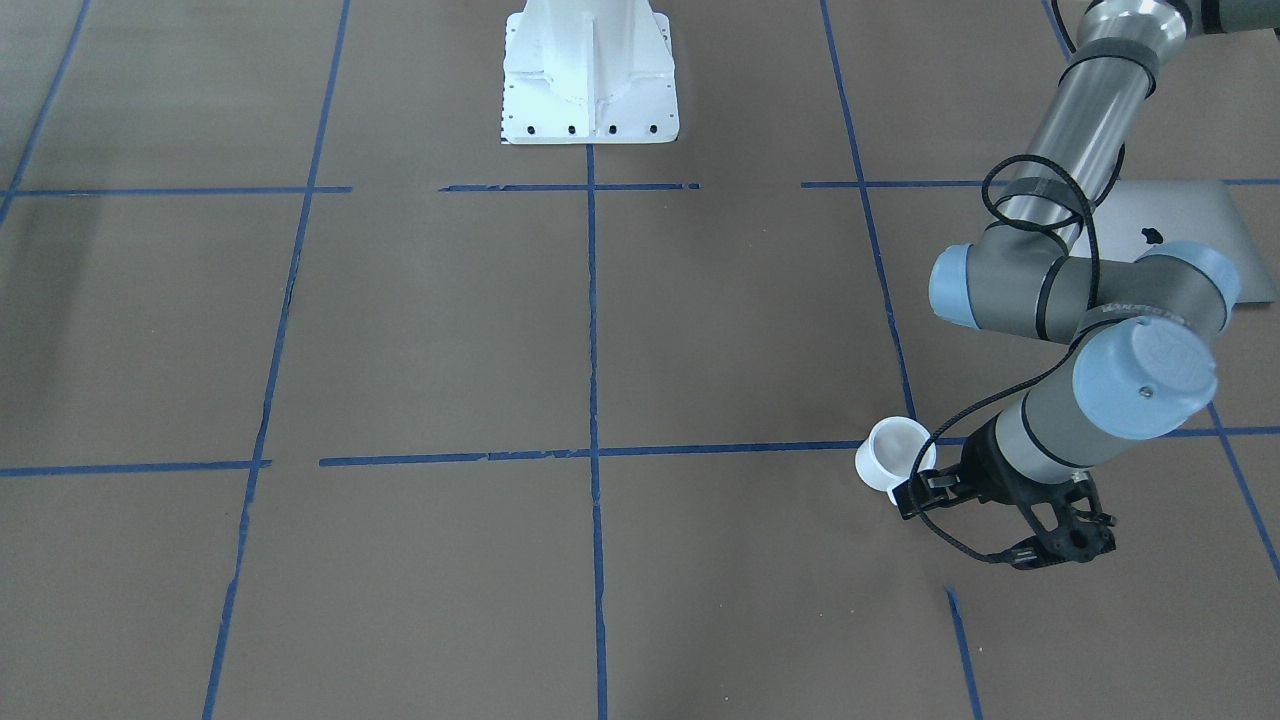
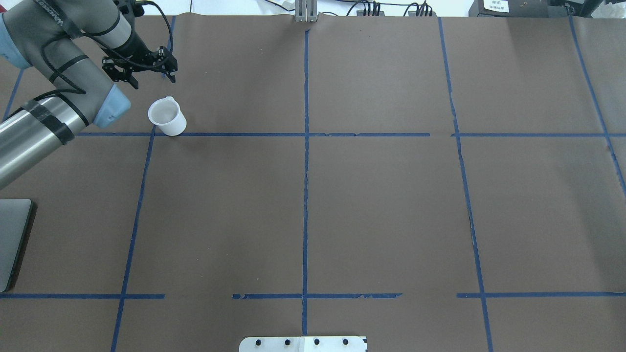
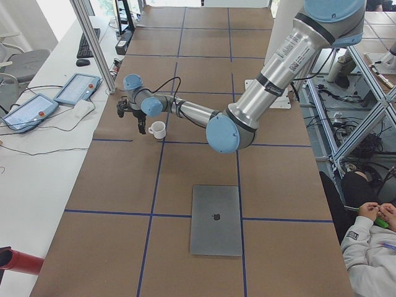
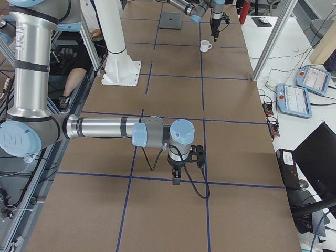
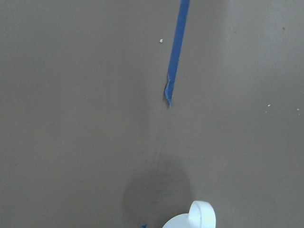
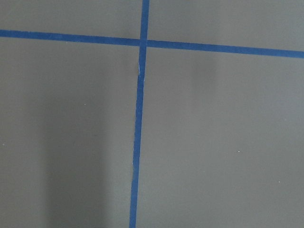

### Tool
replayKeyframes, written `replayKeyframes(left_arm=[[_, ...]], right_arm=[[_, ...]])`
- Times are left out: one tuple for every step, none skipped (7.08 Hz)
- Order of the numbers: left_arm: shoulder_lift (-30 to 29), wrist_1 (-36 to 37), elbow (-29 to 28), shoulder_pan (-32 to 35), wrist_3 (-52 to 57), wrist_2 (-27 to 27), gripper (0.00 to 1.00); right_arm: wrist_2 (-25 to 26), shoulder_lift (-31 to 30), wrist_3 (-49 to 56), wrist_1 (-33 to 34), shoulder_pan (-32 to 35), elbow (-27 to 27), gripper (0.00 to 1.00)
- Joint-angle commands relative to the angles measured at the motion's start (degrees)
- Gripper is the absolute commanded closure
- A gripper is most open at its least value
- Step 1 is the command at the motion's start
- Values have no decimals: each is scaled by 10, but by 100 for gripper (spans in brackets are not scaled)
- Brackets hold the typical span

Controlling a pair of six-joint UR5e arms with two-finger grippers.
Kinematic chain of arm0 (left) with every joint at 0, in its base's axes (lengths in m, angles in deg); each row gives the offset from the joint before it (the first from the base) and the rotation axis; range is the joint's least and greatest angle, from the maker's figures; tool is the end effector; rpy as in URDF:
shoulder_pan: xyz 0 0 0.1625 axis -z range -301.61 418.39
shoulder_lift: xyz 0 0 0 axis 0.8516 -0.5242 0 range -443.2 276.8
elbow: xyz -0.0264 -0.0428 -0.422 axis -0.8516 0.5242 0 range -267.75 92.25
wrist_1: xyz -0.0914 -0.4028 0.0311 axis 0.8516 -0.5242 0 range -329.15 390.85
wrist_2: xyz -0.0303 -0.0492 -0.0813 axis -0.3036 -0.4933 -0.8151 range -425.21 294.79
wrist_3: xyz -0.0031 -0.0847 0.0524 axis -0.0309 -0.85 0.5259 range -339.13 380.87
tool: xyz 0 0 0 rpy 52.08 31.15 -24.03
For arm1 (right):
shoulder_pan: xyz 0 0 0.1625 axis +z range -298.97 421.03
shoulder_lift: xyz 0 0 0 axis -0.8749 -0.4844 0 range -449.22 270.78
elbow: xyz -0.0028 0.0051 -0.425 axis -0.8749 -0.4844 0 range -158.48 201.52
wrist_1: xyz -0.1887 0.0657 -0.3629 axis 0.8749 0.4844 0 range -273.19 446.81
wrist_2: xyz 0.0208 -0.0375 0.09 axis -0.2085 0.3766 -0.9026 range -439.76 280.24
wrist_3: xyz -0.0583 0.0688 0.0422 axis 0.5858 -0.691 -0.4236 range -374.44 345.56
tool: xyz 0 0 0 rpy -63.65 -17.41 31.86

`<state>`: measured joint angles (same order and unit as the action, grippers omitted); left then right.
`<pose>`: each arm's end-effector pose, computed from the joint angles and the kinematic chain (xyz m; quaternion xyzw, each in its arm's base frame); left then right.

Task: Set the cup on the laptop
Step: 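Reach the left gripper down toward the white mug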

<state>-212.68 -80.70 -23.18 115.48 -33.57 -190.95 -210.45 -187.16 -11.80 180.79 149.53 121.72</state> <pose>0.3601 -0.6947 0.4031 0.0087 0.4122 -0.0772 0.9078 0.0570 -0.4322 0.6465 -0.0107 -0.3478 -0.0286 0.9371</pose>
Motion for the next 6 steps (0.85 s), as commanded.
replayKeyframes(left_arm=[[-2,-22,-21,-26,-1,21,5],[-1,-34,-24,-27,-1,22,17],[-2,-37,-31,-27,-1,21,32],[-2,-37,-31,-27,0,21,74],[0,-37,-31,-27,2,20,96],[-1,-37,-30,-26,3,20,100]], right_arm=[[0,-1,0,0,0,0,0],[0,-1,0,0,0,0,0],[0,-1,0,0,0,0,0],[0,-1,0,0,0,0,0],[0,-1,0,0,0,0,0],[0,-1,0,0,0,0,0]])
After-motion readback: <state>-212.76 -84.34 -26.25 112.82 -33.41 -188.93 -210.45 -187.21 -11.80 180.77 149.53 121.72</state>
